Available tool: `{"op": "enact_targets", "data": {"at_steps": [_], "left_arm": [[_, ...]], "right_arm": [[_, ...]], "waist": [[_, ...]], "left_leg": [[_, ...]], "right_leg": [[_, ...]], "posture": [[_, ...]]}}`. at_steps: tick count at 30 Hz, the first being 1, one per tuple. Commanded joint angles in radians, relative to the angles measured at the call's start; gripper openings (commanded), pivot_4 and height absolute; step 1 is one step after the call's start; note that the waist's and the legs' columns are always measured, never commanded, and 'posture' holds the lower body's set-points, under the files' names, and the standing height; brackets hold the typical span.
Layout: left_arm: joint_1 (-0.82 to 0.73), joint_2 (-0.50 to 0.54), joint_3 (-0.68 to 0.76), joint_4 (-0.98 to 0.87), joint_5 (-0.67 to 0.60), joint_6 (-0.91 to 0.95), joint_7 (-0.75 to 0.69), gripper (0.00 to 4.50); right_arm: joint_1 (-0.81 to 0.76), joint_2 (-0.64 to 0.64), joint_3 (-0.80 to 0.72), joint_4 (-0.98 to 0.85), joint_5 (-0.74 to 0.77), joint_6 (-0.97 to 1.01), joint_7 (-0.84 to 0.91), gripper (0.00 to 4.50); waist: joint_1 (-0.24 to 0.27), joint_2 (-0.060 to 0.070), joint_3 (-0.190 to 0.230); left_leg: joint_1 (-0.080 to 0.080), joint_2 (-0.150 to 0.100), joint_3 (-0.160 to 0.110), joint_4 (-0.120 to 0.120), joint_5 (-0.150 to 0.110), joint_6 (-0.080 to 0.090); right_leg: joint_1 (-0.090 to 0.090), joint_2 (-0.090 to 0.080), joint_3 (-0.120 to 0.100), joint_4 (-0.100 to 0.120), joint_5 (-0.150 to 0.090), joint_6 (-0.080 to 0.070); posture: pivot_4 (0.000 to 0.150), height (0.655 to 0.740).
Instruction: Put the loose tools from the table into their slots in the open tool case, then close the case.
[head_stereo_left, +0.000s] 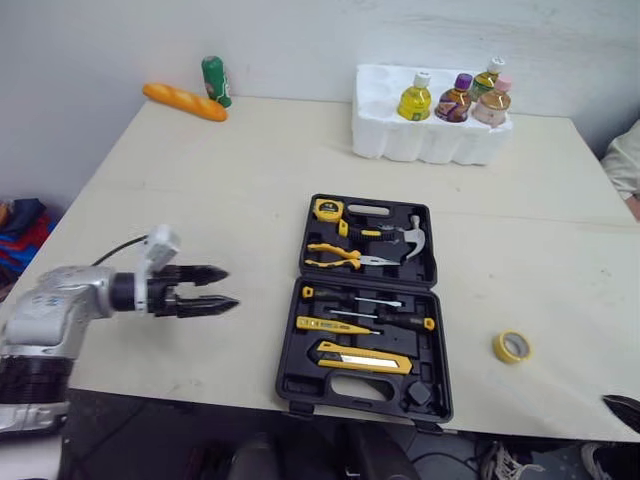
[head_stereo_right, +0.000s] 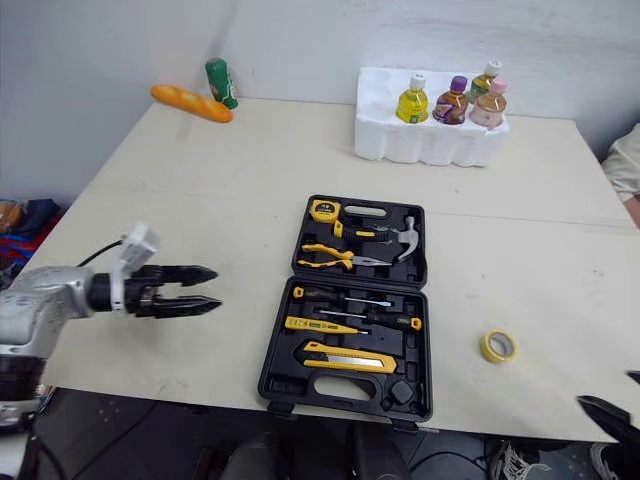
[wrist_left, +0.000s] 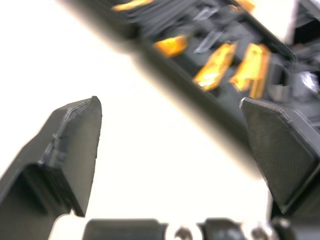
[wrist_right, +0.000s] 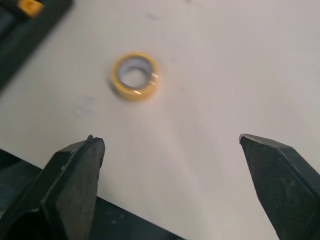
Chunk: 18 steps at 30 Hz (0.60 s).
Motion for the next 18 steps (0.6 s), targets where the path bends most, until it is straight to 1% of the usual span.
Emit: {"op": "enact_targets", "data": {"at_steps": [1, 3, 7, 10, 12, 14, 16, 18], "left_arm": [[0.036, 0.053, 0.082, 0.085, 0.052, -0.110, 0.041, 4.46], [0.040, 0.058, 0.066, 0.078, 0.073, -0.162, 0.037, 4.46], [-0.016, 0.044, 0.002, -0.028, 0.045, -0.140, -0.004, 4.46], [-0.095, -0.006, -0.063, -0.195, -0.039, -0.055, -0.034, 4.46], [-0.143, -0.042, -0.118, -0.312, -0.098, -0.015, -0.071, 4.46], [-0.177, -0.071, -0.152, -0.378, -0.136, 0.006, -0.090, 4.46], [-0.223, -0.125, -0.192, -0.430, -0.180, 0.030, -0.091, 4.46], [-0.251, -0.169, -0.238, -0.466, -0.187, 0.031, -0.090, 4.46]], "right_arm": [[-0.017, -0.008, -0.070, 0.092, -0.028, -0.065, -0.003, 4.50], [-0.027, -0.027, -0.065, 0.100, -0.022, -0.070, 0.013, 4.50], [-0.044, -0.098, -0.052, 0.053, 0.024, 0.002, 0.061, 4.50], [-0.036, -0.180, -0.002, -0.052, 0.035, 0.029, 0.139, 4.50], [-0.055, -0.253, 0.055, -0.104, 0.021, 0.041, 0.175, 4.50], [-0.077, -0.310, 0.102, -0.123, -0.009, 0.044, 0.191, 4.50], [-0.129, -0.393, 0.198, -0.135, -0.050, 0.047, 0.182, 4.50], [-0.198, -0.475, 0.309, -0.150, -0.062, 0.104, 0.145, 4.50]], "waist": [[-0.003, 0.000, 0.000], [-0.002, 0.000, 0.000], [0.000, 0.001, 0.001], [0.005, 0.001, 0.001], [0.003, 0.001, 0.001], [0.000, 0.001, 0.001], [-0.005, 0.001, 0.001], [-0.009, 0.001, 0.001]], "left_leg": [[0.000, 0.000, 0.001, 0.000, 0.000, 0.000], [0.000, 0.000, 0.002, -0.001, -0.001, 0.000], [0.000, 0.000, 0.002, -0.001, -0.001, -0.001], [-0.001, 0.000, 0.001, -0.001, -0.001, 0.000], [-0.002, 0.000, 0.000, 0.000, -0.001, 0.000], [-0.003, 0.000, 0.001, 0.000, 0.000, -0.001], [-0.003, 0.000, 0.002, 0.001, 0.001, -0.005], [-0.003, 0.000, 0.002, 0.003, 0.003, -0.007]], "right_leg": [[-0.001, 0.000, 0.000, 0.000, 0.000, 0.000], [-0.002, -0.001, 0.000, 0.001, -0.001, -0.002], [-0.002, -0.002, 0.000, 0.001, -0.001, -0.003], [-0.002, -0.001, -0.001, 0.002, 0.000, -0.002], [-0.002, 0.000, -0.001, 0.002, 0.000, -0.001], [-0.002, 0.002, 0.000, 0.001, 0.001, 0.000], [-0.002, 0.003, 0.002, 0.001, 0.000, 0.002], [-0.002, 0.004, 0.003, 0.001, 0.000, 0.003]], "posture": [[0.150, 0.7339], [0.150, 0.7339], [0.150, 0.7339], [0.150, 0.7339], [0.150, 0.7339], [0.150, 0.7339], [0.150, 0.7339], [0.150, 0.7339]]}}
